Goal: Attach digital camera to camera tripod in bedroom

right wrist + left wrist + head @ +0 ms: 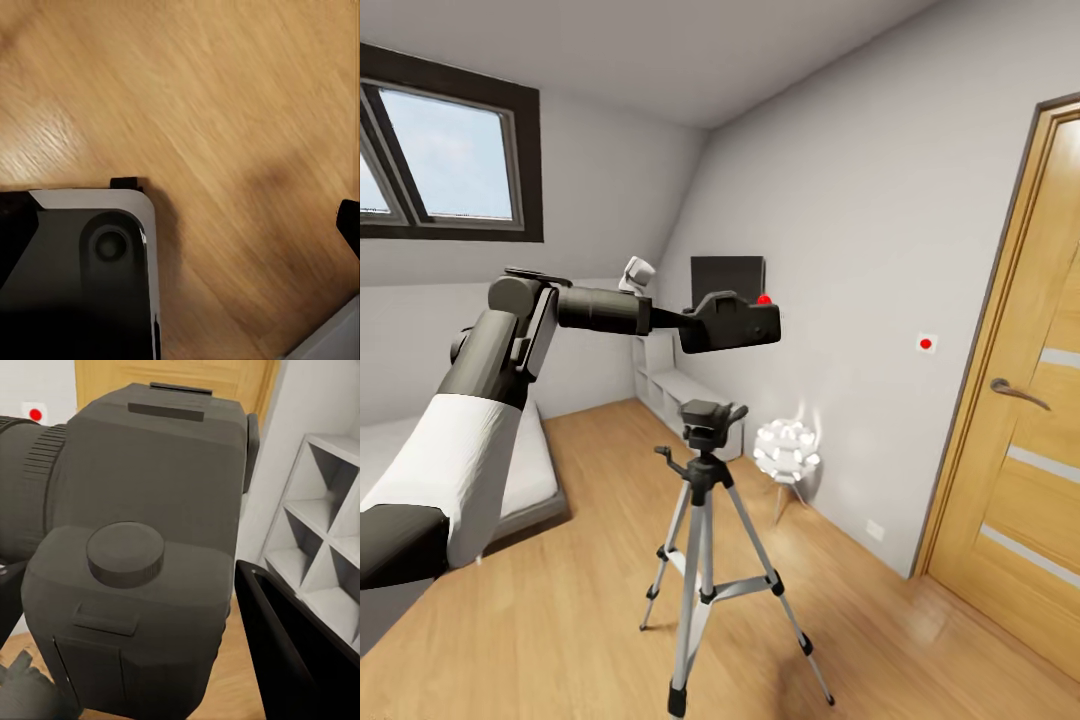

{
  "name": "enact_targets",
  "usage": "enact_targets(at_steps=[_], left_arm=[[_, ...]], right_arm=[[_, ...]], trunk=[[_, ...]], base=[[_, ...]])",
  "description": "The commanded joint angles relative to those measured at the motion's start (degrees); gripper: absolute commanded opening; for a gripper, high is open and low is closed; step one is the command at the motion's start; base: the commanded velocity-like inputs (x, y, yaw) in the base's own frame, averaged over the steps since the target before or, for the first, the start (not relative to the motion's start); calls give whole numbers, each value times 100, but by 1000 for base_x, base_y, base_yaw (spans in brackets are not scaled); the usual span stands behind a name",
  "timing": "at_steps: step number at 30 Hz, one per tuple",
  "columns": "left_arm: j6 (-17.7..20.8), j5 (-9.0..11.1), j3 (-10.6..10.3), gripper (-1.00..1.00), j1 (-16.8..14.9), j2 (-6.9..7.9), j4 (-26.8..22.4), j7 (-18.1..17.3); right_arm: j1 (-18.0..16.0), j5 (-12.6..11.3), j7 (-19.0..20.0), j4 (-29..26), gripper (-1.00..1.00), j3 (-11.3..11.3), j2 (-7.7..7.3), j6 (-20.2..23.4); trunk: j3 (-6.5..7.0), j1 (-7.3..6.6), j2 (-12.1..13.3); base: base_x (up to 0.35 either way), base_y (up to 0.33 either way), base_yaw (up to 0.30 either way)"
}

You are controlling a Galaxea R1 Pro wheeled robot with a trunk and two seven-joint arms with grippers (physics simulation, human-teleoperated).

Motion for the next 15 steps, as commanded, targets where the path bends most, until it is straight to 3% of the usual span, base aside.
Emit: enact_targets(at_steps=[1,8,12,15], left_arm=[[57,-8,-6,-100,-4,3,0,-35],[53,-8,-6,-100,-4,3,0,-35],[57,-8,-6,-100,-4,3,0,-35],[58,-8,-6,-100,-4,3,0,-35]], right_arm=[[-6,-45,3,19,100,48,3,-30],[-6,-44,3,19,100,48,3,-30],[-6,-44,3,19,100,48,3,-29],[-6,-44,3,19,100,48,3,-25]], trunk=[[-3,2,-5],[-3,2,-5],[-3,2,-5],[-3,2,-5]], base=[[0,-277,47],[0,-260,14],[0,-70,39],[0,-13,203]])
